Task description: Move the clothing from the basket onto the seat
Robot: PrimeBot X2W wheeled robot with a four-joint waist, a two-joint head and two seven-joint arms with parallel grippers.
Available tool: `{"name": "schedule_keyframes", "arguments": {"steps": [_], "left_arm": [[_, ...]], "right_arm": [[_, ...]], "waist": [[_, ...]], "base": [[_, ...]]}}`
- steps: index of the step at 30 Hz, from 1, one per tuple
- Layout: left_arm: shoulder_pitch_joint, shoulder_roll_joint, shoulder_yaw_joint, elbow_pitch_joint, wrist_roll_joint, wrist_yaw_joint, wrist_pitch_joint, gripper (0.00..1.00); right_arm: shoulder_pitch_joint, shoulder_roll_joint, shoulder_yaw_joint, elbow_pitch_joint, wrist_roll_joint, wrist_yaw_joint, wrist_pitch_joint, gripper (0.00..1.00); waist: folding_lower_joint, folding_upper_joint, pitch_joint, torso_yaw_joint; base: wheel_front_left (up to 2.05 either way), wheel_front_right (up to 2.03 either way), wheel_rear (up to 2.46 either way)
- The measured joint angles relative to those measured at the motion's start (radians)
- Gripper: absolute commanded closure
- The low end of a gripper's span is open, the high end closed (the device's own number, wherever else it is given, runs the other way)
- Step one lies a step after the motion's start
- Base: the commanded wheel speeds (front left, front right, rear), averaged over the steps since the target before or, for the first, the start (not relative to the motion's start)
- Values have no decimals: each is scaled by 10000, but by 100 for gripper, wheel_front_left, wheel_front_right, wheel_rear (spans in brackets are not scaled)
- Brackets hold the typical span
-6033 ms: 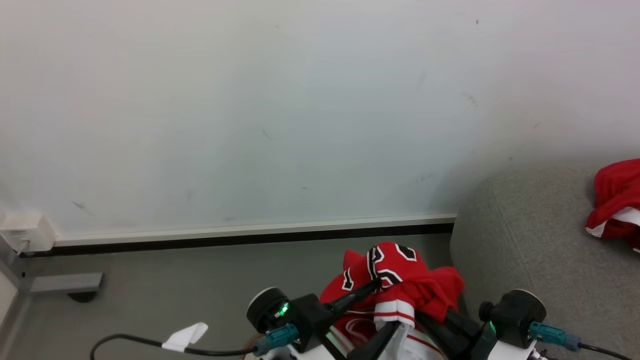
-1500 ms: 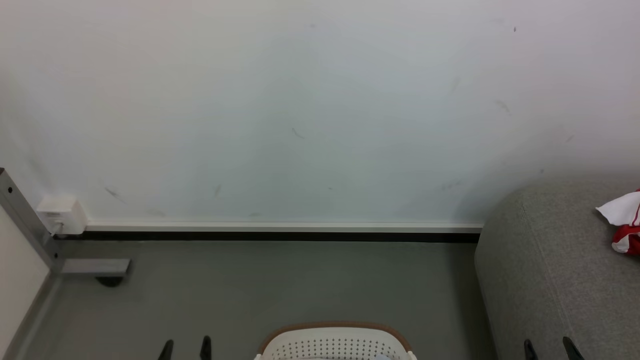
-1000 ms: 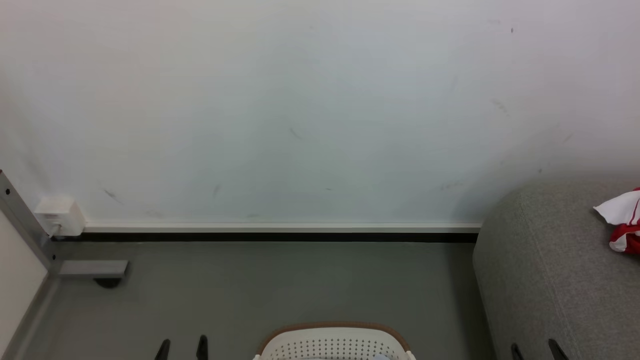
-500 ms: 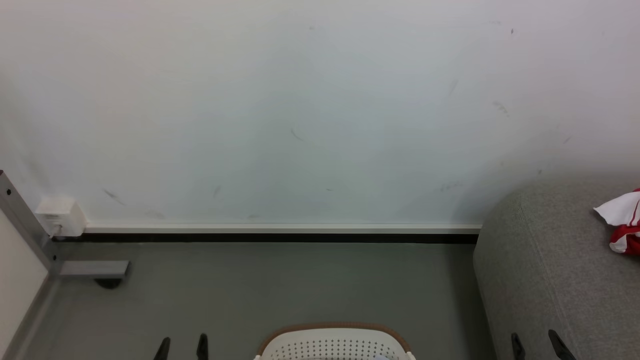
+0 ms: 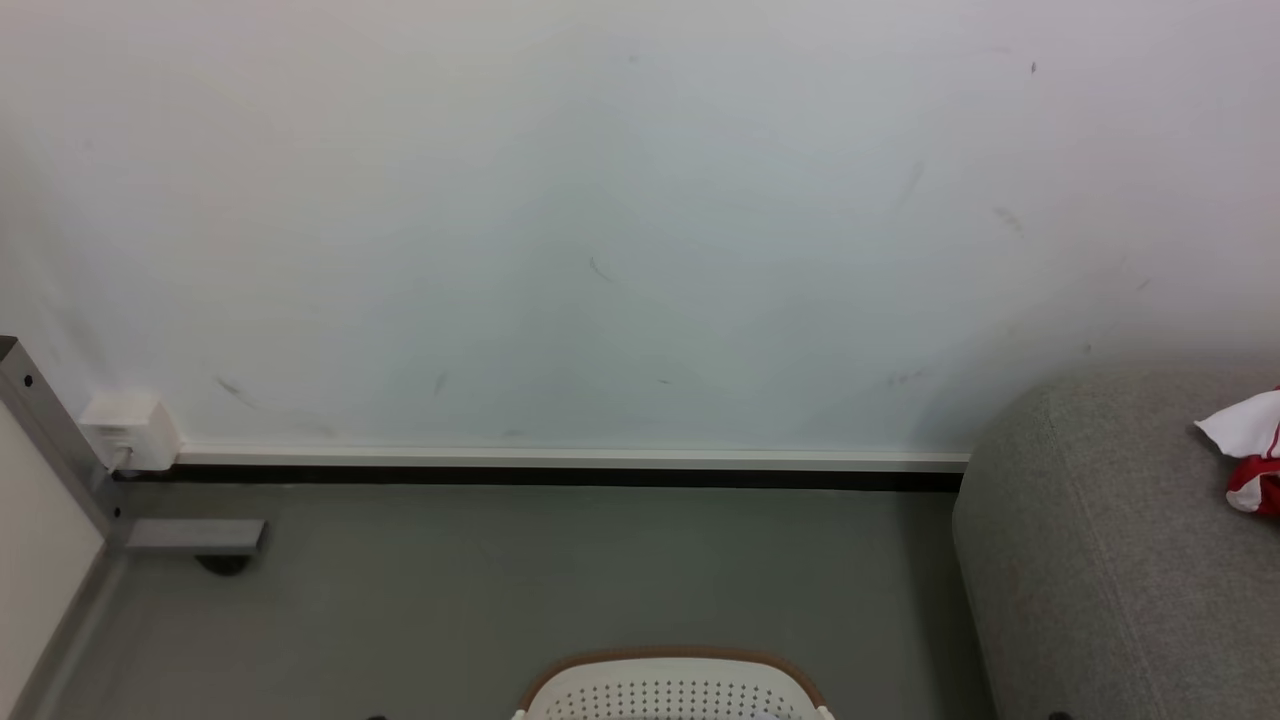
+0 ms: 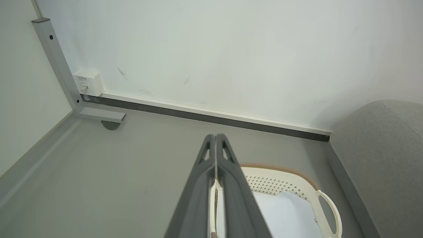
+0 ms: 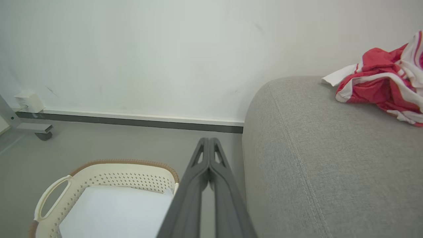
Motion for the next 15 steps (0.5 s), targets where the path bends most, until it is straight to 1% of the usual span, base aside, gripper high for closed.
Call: {"name": "schedule_keyframes", "arguments": {"steps": [2, 4, 15], "left_arm": [[34, -15, 31, 96, -201, -10, 111, 100], [15, -19, 94, 92, -510, -35, 242, 100], [-174, -19, 244, -105, -2594, -136, 723, 100]], "right_arm": [[47, 35, -19, 90, 171, 0, 109, 100], [11, 40, -56, 77, 591, 0, 249, 100], [-186, 40, -194, -178, 2709, 0, 713, 100]], "waist": [[0, 0, 13, -7], [0, 0, 29, -17], [0, 0, 118, -83]], "base": [[0, 0, 0], [0, 0, 0], [0, 0, 0]]}}
